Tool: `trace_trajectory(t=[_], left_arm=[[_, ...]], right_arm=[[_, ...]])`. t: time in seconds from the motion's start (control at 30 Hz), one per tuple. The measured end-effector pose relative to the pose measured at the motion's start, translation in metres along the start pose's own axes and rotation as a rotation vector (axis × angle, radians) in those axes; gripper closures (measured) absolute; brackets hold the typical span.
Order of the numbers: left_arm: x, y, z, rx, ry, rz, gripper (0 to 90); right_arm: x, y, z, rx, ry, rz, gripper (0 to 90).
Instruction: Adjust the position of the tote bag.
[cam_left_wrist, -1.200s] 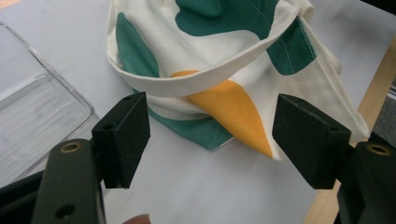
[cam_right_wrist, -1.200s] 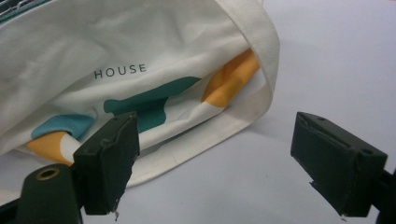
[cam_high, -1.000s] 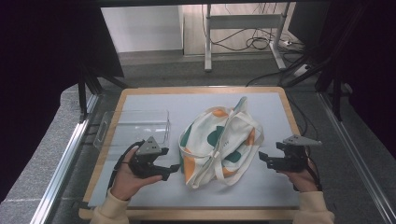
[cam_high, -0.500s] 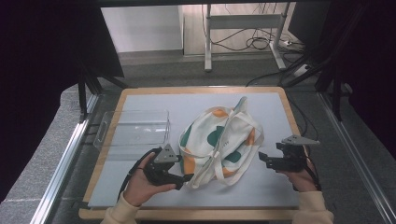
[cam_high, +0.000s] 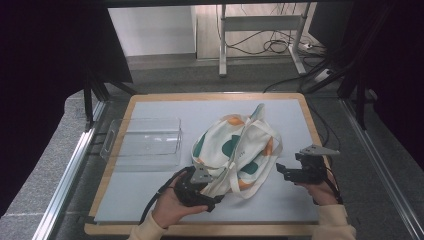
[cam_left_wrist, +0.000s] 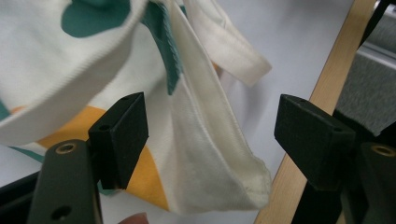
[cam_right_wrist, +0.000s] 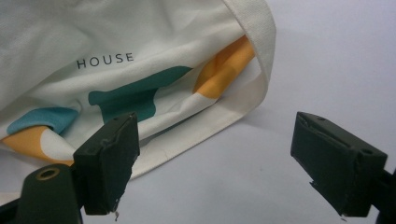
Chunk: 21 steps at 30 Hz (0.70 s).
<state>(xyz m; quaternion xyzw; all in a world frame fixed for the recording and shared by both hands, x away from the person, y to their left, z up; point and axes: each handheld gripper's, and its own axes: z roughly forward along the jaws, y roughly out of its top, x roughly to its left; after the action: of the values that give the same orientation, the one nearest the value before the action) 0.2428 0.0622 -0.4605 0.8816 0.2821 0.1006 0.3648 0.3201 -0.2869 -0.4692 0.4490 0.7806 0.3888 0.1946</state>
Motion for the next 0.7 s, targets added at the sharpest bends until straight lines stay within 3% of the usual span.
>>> trace_trajectory(t=[0.1,0.17,0.47,0.7], left_arm=[[-0.003,-0.001,0.007,0.025,0.022,0.011,28.0],[-0.004,-0.002,0.009,0.035,0.048,0.011,34.2],[0.003,-0.006,0.010,0.053,0.070,0.005,77.0],[0.007,-0.008,0.010,0.041,0.047,-0.003,82.7]], right_arm=[[0.000,0.000,0.000,0.002,-0.001,0.001,15.7],[-0.001,0.000,0.000,0.001,-0.003,0.001,15.7],[-0.001,-0.001,0.002,0.007,-0.010,-0.004,15.7],[-0.001,-0.001,0.000,0.003,-0.012,0.002,15.7]])
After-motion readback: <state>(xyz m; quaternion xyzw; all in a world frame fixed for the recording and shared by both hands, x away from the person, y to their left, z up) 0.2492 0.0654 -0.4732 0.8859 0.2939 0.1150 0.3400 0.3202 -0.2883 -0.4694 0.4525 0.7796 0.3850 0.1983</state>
